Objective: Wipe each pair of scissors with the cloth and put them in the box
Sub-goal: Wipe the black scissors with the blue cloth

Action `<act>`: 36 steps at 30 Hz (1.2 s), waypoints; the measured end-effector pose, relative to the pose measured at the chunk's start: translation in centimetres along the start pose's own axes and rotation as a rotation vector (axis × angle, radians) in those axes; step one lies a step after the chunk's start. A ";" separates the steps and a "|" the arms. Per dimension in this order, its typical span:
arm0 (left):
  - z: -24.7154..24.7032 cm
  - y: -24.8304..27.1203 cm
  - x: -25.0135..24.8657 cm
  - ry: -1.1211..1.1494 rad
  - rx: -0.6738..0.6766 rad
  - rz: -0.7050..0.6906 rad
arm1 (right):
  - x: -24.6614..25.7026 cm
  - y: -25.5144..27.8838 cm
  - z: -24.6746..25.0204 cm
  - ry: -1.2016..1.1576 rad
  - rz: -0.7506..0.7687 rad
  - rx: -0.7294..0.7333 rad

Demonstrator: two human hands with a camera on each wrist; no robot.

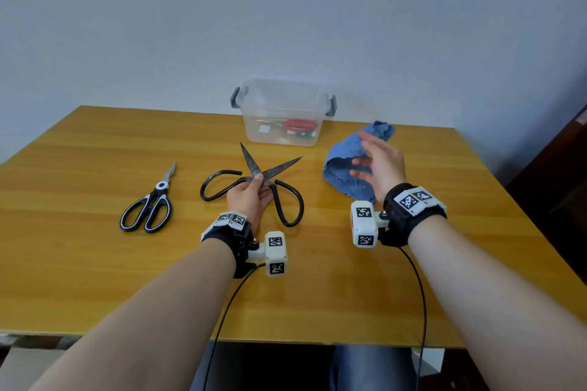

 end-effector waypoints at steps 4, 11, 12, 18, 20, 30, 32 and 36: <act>0.1 0.2 0.0 -0.009 0.004 0.004 | -2.6 -0.8 2.8 0.390 -0.185 -0.360; 0.0 0.4 -0.2 -0.021 0.001 0.004 | -0.7 0.0 1.5 0.483 0.162 -0.307; 0.0 0.4 -0.2 -0.021 0.003 0.005 | -0.1 0.2 0.8 0.504 0.271 -0.231; 0.0 0.2 -0.2 -0.050 0.023 -0.004 | -0.1 -0.5 -2.0 0.747 0.411 0.016; 0.0 0.1 -0.1 -0.052 0.026 -0.001 | -2.5 -1.8 -1.7 1.073 0.200 0.093; 0.0 -0.6 0.4 -0.031 0.027 0.000 | -0.8 -0.1 -2.2 1.427 0.056 0.292; 0.0 -0.5 0.4 -0.029 0.028 -0.005 | 0.2 0.2 -2.8 1.357 0.011 0.360; 0.0 -0.4 0.4 -0.032 0.029 -0.009 | 0.3 -0.4 -3.7 1.360 0.178 0.277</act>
Point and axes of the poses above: each hand's wrist, its own y-axis away from the middle knuckle, its own z-axis out of the back of the hand, x = y × z, the point moved 2 cm from there along -y, towards the middle knuckle, and after that the axes turned 13 degrees about -z, right-handed, at the moved point
